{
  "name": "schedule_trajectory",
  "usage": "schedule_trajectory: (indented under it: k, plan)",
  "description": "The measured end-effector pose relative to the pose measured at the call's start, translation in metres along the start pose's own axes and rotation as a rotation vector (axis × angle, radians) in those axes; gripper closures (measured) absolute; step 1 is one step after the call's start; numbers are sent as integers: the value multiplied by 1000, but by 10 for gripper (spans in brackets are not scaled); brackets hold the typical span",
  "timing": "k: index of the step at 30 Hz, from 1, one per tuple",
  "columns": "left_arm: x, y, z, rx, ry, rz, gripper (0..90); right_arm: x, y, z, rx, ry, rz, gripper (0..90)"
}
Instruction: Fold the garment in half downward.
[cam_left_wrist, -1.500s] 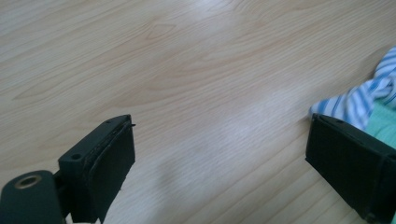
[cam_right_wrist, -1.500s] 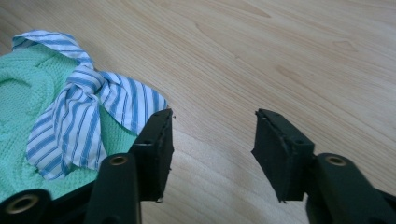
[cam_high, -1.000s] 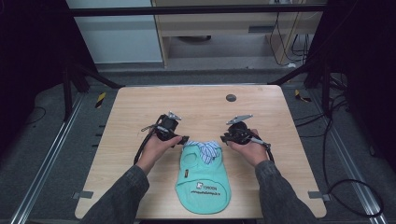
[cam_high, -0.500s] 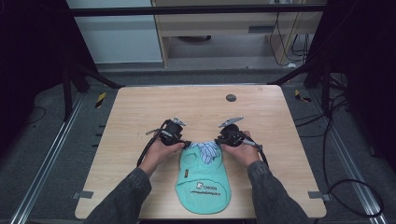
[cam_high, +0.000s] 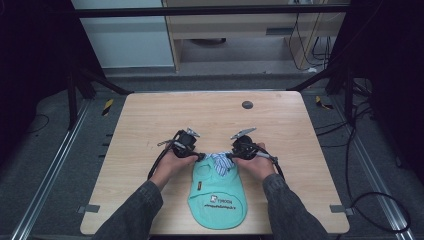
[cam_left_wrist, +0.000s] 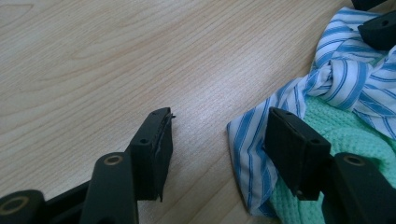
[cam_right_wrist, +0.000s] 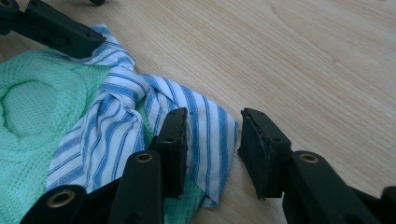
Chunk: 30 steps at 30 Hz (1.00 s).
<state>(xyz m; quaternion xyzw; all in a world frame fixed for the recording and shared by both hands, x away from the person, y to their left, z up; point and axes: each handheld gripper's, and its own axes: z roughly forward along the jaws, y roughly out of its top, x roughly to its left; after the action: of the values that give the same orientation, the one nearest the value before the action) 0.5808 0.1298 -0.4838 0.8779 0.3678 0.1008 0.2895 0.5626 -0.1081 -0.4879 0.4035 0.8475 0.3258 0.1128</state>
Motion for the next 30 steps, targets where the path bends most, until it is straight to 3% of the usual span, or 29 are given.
schedule_trajectory:
  k: [5,9,13,18,30]
  plan:
    - [-1,-1,-1,-2,-17,24,458,1,0,0,24,-5,-5,607]
    - [-5,-1,-2,-2,-39,45,561,4,-1,1,20,-6,-14,627]
    - [-9,-2,-2,-9,-68,56,724,6,-2,0,12,16,-7,740]
    - [-10,-3,-2,-15,-75,57,830,7,-2,-1,29,35,-3,824]
    - [-9,0,-17,-42,-87,88,863,12,5,-17,12,35,-54,836]
